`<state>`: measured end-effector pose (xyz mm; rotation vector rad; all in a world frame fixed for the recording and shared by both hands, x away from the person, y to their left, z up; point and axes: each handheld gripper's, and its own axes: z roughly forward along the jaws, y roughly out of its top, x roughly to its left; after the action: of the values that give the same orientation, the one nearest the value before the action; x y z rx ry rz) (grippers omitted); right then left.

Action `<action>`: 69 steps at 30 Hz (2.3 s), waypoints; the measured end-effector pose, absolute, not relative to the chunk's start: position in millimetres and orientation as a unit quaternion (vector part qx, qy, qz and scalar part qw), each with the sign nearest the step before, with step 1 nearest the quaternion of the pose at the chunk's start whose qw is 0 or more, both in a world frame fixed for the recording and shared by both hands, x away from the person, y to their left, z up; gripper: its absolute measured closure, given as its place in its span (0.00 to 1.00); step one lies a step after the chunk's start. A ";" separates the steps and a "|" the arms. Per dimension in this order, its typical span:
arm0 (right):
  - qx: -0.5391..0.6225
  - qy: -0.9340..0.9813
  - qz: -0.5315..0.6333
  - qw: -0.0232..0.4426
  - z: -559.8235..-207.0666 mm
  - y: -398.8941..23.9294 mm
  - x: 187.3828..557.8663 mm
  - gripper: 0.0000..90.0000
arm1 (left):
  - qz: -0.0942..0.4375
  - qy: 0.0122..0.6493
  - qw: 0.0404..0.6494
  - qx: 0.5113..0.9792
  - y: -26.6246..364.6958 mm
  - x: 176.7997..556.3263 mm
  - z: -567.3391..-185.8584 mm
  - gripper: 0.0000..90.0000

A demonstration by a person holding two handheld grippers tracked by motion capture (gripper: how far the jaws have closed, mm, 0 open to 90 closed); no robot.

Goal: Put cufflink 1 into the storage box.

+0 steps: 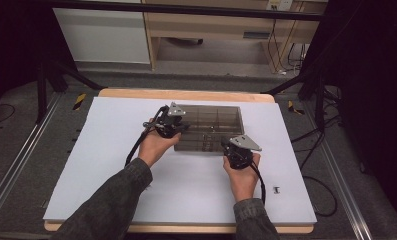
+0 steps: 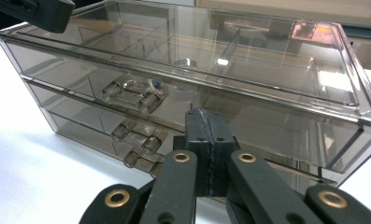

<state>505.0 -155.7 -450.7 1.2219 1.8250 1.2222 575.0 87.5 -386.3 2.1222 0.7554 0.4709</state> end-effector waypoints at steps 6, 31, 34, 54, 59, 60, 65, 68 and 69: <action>0.465 0.690 0.463 0.306 -451.2 -155.7 505.9 1.00 | 0.188 0.299 0.408 0.842 87.4 574.9 -386.3 1.00; 0.392 0.744 0.406 0.358 -453.4 -154.5 475.4 0.88 | 0.245 0.316 0.437 0.806 191.0 516.1 -405.3 0.80; 0.374 0.755 0.394 0.367 -453.8 -149.9 472.7 0.78 | 0.259 0.334 0.432 0.796 209.1 507.0 -417.6 0.60; 0.255 0.809 0.276 0.452 -460.2 -115.0 463.6 0.42 | 0.313 0.375 0.399 0.776 277.7 467.4 -454.7 0.08; 0.225 0.816 0.239 0.476 -461.4 -111.4 463.8 0.49 | 0.317 0.376 0.403 0.772 288.2 461.2 -453.8 0.07; 0.218 0.815 0.234 0.483 -461.3 -109.9 462.9 0.50 | 0.316 0.376 0.405 0.771 288.8 459.8 -453.9 0.07; 0.201 0.816 0.212 0.499 -463.4 -104.4 460.9 0.53 | 0.319 0.369 0.403 0.774 284.6 455.4 -455.3 0.07; 0.193 0.817 0.197 0.506 -464.7 -101.0 460.5 0.54 | 0.326 0.371 0.396 0.774 283.5 457.2 -459.6 0.07; 0.186 0.818 0.194 0.509 -465.0 -100.1 460.7 0.54 | 0.324 0.375 0.396 0.773 283.7 458.3 -462.0 0.07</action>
<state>460.7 -100.1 -465.0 0.4491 1.9698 0.4663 458.3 283.7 -462.0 1.9593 0.9500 0.8215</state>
